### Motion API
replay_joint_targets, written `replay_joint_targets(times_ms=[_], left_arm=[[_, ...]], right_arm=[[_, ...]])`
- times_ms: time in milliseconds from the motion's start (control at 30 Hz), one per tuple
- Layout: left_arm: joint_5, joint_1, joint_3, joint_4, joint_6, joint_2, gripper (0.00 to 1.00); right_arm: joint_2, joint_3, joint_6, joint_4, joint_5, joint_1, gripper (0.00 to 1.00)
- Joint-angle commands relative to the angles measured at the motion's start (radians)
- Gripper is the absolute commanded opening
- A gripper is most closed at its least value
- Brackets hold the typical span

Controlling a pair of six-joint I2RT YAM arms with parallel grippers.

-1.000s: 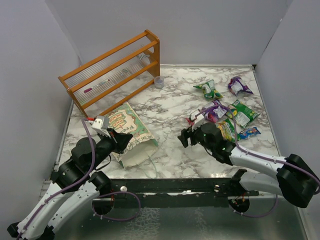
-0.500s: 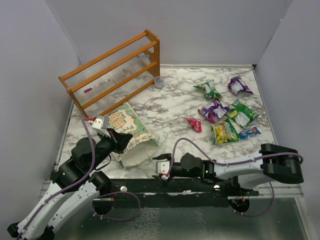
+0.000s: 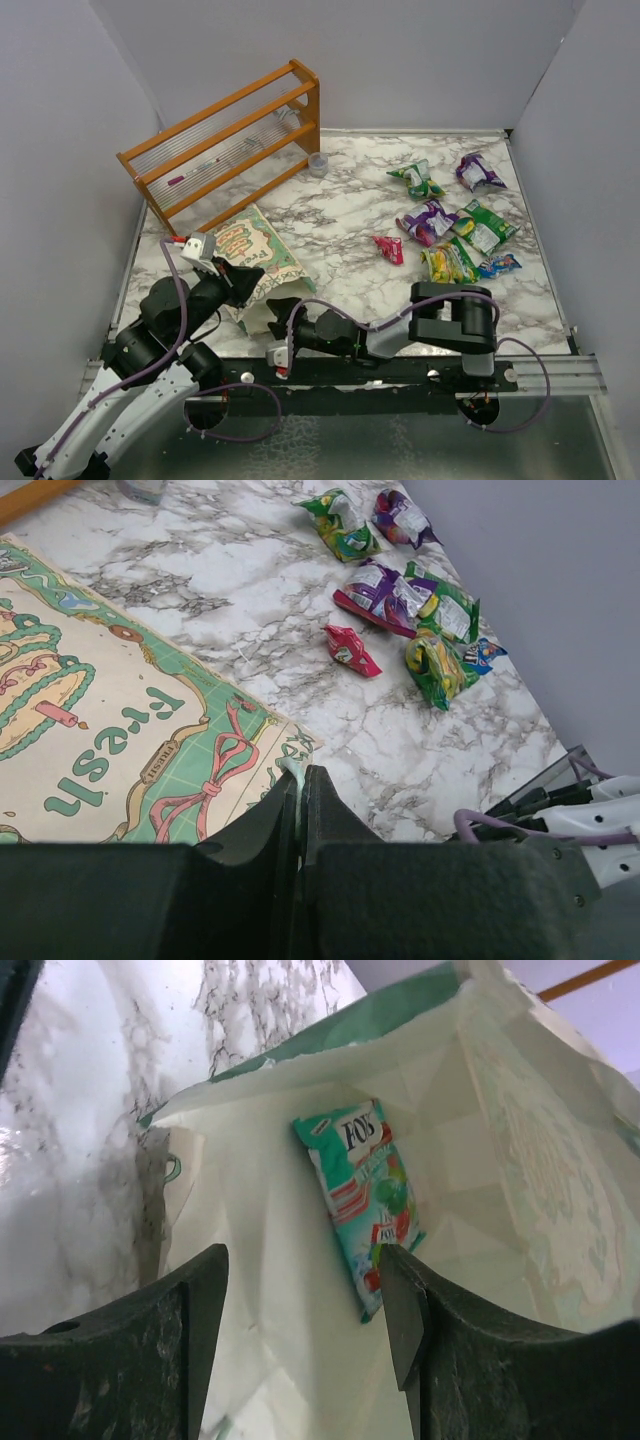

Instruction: Take the snacks out of the paper bag

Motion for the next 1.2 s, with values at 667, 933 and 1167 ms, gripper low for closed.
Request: replay_joint_targets(times_ms=[667,933,1167], left_arm=[[0.013,0.006,0.009,0.019,0.008,-0.064,0.04],[0.021,0.006,0.01,0.022,0.01,-0.064,0.03],[0.022,0.005,0.01,0.022,0.01,-0.068,0.04]], right_arm=[[0.359,0.369,-0.226,-0.016,-0.108,-0.191,0.71],[0.506,0.507,-0.269,-0.014,-0.118,-0.209,0.7],[0.595,0.628,-0.245,-0.025,-0.103,-0.253,0.59]])
